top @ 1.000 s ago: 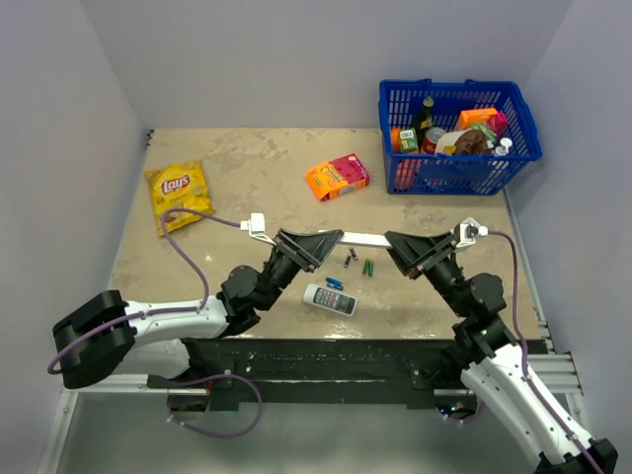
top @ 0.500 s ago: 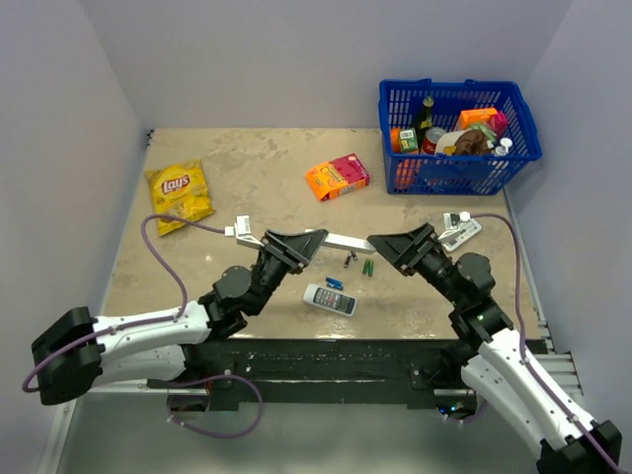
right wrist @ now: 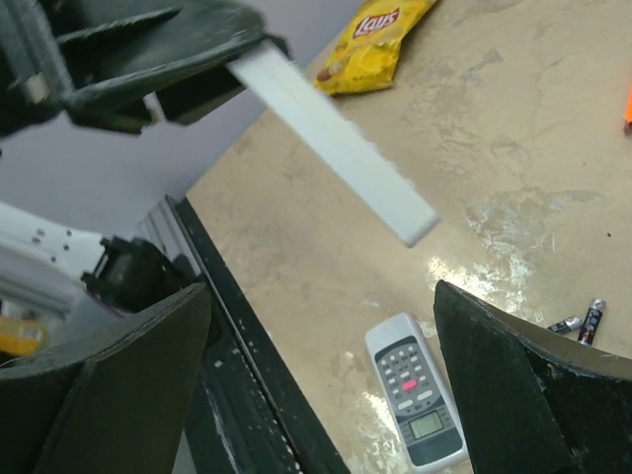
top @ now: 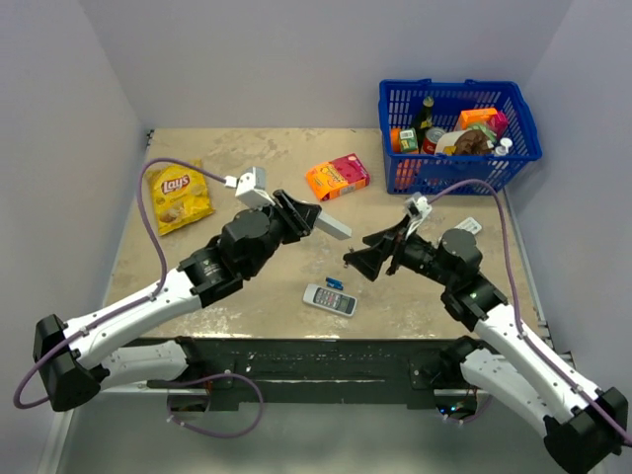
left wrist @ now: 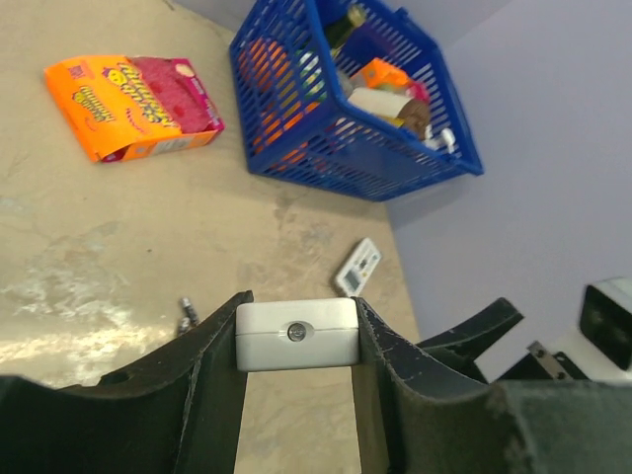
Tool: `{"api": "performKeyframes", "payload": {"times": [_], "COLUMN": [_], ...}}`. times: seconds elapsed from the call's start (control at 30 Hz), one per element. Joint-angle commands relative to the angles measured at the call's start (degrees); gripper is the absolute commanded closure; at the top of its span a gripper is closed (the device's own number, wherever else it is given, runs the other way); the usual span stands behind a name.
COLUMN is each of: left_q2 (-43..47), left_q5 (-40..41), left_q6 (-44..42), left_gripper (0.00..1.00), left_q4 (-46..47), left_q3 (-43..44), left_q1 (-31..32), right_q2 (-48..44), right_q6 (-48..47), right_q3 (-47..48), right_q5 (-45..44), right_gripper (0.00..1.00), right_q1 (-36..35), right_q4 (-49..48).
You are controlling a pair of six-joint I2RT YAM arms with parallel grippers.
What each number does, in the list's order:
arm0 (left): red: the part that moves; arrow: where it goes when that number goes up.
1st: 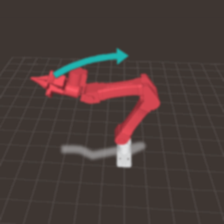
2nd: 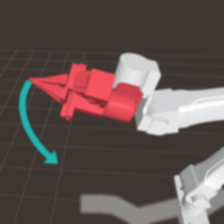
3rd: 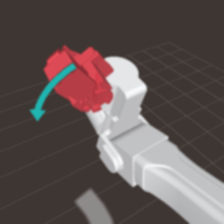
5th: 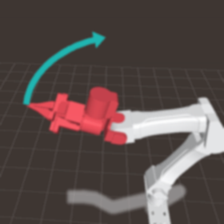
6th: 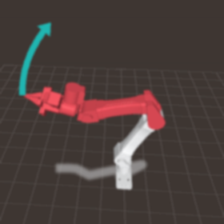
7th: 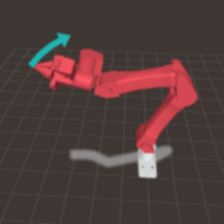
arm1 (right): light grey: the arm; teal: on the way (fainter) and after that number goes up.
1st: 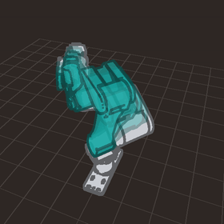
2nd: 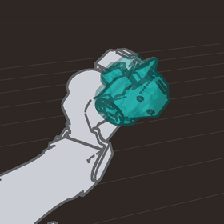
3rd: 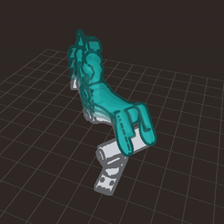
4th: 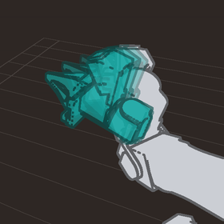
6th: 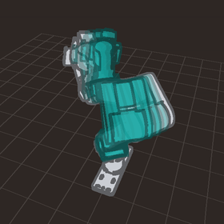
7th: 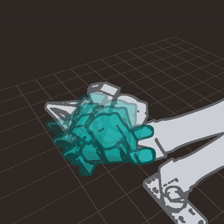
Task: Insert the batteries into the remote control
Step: Adjust the remote control.
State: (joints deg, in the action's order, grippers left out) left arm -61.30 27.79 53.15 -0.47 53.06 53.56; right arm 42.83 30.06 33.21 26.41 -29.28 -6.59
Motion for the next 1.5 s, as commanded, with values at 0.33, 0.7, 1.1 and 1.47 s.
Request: {"api": "performKeyframes", "payload": {"times": [0.33,0.7,1.1,1.47], "left_q2": [-4.18,-5.41,-4.98,5.30], "left_q5": [-15.57,-18.21,-18.21,-19.78], "left_q6": [-9.81,-11.13,-12.27,-17.45], "left_gripper": [1.00,1.00,1.00,0.19], "left_q4": [-11.22,-13.15,-13.24,-4.64], "left_q3": [8.81,11.72,12.33,3.46], "left_q1": [-2.58,-2.76,-3.46,-8.19], "right_q2": [8.49,13.33,12.37,13.86], "right_q6": [-18.72,-22.06,-19.17,-1.96], "right_q3": [2.74,1.33,-1.22,-3.60], "right_q5": [-1.89,-0.40,1.27,6.80], "right_gripper": [0.02,0.22,0.83,1.00], "right_q1": [-7.28,-9.04,-10.01,-10.01], "right_q4": [-7.38,-10.99,-13.80,-26.36]}}
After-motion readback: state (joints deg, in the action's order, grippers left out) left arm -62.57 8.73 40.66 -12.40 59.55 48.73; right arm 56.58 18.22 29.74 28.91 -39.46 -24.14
